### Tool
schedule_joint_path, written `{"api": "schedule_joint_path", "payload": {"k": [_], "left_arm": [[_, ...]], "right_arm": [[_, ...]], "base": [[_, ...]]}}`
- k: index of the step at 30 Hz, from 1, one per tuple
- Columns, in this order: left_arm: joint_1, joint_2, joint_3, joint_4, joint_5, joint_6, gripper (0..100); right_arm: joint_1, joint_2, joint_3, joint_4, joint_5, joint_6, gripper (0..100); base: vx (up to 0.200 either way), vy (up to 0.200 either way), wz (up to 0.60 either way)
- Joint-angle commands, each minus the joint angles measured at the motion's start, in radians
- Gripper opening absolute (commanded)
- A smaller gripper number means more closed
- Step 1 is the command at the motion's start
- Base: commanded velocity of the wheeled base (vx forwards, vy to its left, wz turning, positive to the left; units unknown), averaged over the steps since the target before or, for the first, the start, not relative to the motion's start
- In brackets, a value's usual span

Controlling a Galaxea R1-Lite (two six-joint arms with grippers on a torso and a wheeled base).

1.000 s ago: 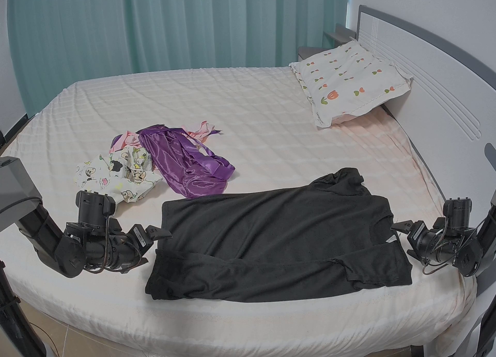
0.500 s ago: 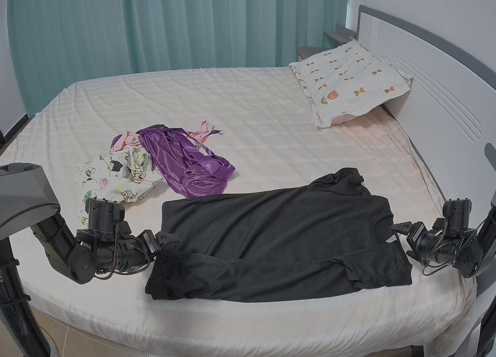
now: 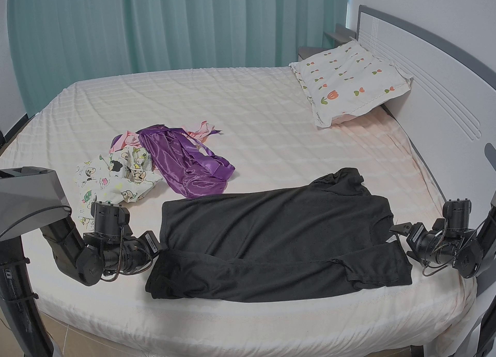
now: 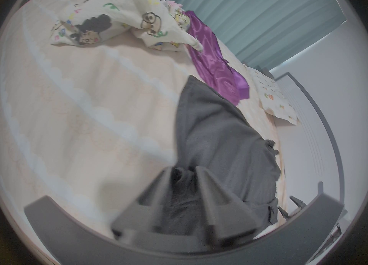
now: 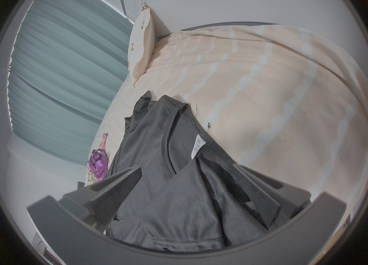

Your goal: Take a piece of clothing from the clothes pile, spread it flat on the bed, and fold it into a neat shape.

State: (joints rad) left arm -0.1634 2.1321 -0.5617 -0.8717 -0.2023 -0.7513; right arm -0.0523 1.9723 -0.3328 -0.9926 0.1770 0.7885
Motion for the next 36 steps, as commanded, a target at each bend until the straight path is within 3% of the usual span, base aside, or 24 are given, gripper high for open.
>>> {"api": "schedule_joint_path", "payload": {"k": [1, 8, 13, 29, 36], "left_arm": [[-0.001, 0.002, 0.034, -0.003, 0.060, -0.034, 0], [0.002, -0.006, 0.037, -0.003, 0.077, -0.095, 0], [0.002, -0.015, 0.039, -0.004, 0.075, -0.151, 0], [0.004, -0.037, 0.059, -0.004, 0.047, -0.194, 0], [0.004, -0.035, 0.059, -0.004, 0.043, -0.194, 0]], "right_arm": [[-0.001, -0.001, 0.017, -0.001, 0.002, -0.031, 100], [0.003, -0.010, 0.001, 0.000, 0.007, -0.064, 100], [-0.020, 0.011, -0.028, 0.000, 0.062, -0.186, 100], [-0.086, 0.051, -0.006, -0.001, 0.322, -0.351, 100], [-0.078, 0.148, -0.052, -0.078, 0.320, -0.376, 100]], "base": [[0.000, 0.000, 0.00], [0.000, 0.000, 0.00], [0.000, 0.000, 0.00], [0.000, 0.000, 0.00], [0.000, 0.000, 0.00]]}}
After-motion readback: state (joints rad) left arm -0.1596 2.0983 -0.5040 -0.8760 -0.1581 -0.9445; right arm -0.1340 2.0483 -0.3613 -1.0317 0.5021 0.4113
